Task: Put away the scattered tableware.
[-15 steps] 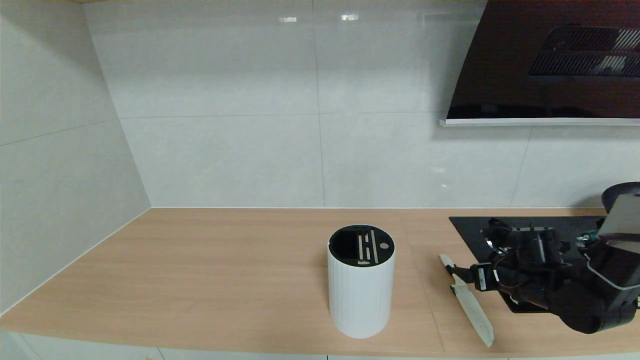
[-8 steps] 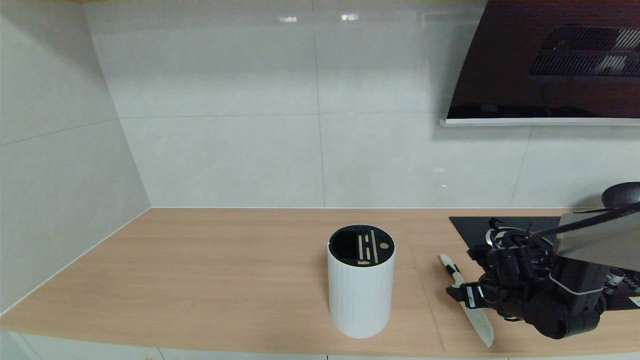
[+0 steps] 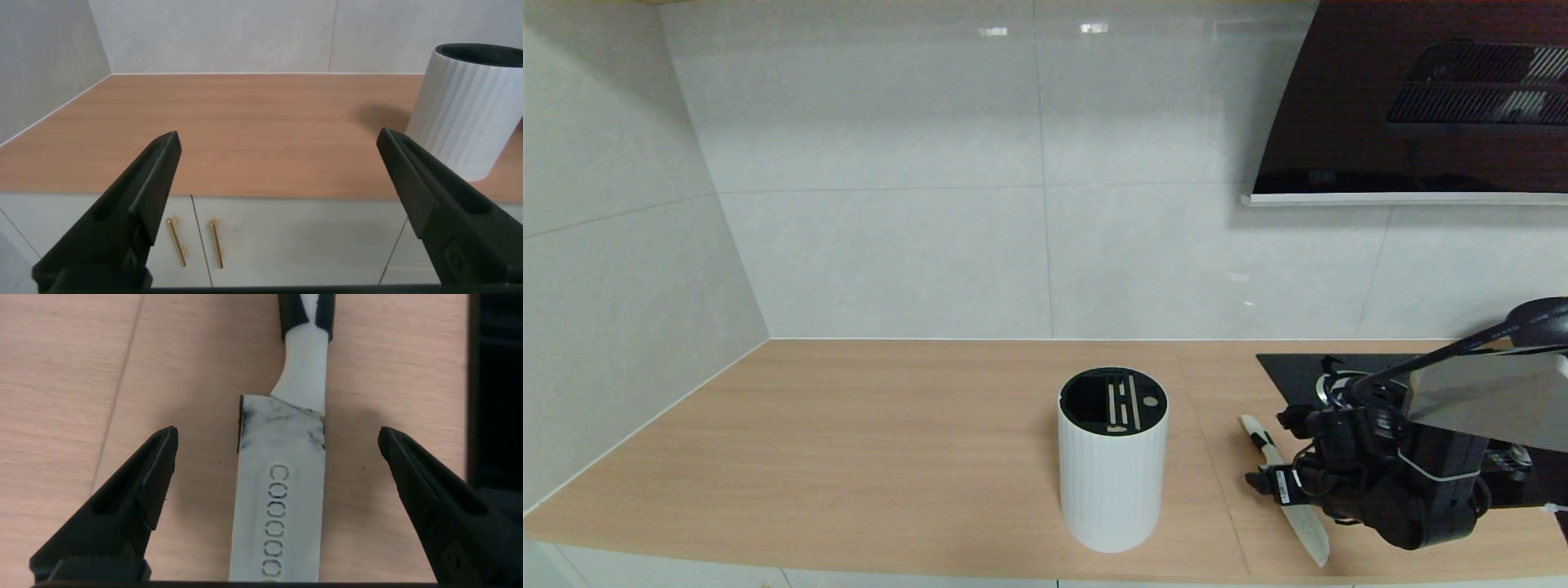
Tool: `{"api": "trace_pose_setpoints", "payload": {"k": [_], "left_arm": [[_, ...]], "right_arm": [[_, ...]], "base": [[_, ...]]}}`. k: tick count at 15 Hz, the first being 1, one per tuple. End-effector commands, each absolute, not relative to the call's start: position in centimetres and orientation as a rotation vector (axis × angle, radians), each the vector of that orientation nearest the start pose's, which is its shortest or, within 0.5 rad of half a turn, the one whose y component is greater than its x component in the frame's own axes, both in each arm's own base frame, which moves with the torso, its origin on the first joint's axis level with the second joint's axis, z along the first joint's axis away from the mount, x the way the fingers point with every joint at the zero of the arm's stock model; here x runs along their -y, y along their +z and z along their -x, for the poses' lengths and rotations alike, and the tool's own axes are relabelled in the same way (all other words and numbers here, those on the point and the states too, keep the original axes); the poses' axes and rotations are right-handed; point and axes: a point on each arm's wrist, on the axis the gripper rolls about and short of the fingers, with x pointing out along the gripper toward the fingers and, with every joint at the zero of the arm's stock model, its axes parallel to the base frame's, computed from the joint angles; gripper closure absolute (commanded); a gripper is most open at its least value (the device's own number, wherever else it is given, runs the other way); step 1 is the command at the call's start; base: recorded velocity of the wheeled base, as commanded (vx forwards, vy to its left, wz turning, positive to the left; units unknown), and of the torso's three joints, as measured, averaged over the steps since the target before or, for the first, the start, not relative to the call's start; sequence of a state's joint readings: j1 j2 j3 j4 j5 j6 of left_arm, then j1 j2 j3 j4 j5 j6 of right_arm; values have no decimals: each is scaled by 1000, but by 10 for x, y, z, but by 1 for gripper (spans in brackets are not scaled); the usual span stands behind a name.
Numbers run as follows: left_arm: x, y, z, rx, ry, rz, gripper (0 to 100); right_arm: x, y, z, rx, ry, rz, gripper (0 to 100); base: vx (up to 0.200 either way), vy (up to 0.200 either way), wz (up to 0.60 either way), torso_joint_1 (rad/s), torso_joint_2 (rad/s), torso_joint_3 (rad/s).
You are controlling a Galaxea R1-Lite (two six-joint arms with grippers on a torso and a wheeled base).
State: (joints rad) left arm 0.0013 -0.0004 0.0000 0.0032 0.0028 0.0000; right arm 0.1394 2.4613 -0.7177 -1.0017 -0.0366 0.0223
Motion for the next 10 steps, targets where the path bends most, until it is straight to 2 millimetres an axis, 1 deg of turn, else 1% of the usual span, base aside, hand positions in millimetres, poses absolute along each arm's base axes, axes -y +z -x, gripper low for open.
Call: {"api": "trace_pose_setpoints", "payload": {"k": [1,8,9,10], "left_arm": [[0,75,23,-3,5,0,0],[0,75,23,-3,5,0,0],[0,75,23,-3,5,0,0],[0,75,23,-3,5,0,0]], "right_arm": [[-48,-68,-351,-742,89,44,0],[-48,-73,-350,-756,89,45,0],[-48,-74,-351,-755,89,45,100],[-48,-74,-351,-755,89,45,100]], "base": [[0,0,0,0,0,0],[0,0,0,0,0,0],[0,0,0,0,0,0],[0,0,0,0,0,0]]}}
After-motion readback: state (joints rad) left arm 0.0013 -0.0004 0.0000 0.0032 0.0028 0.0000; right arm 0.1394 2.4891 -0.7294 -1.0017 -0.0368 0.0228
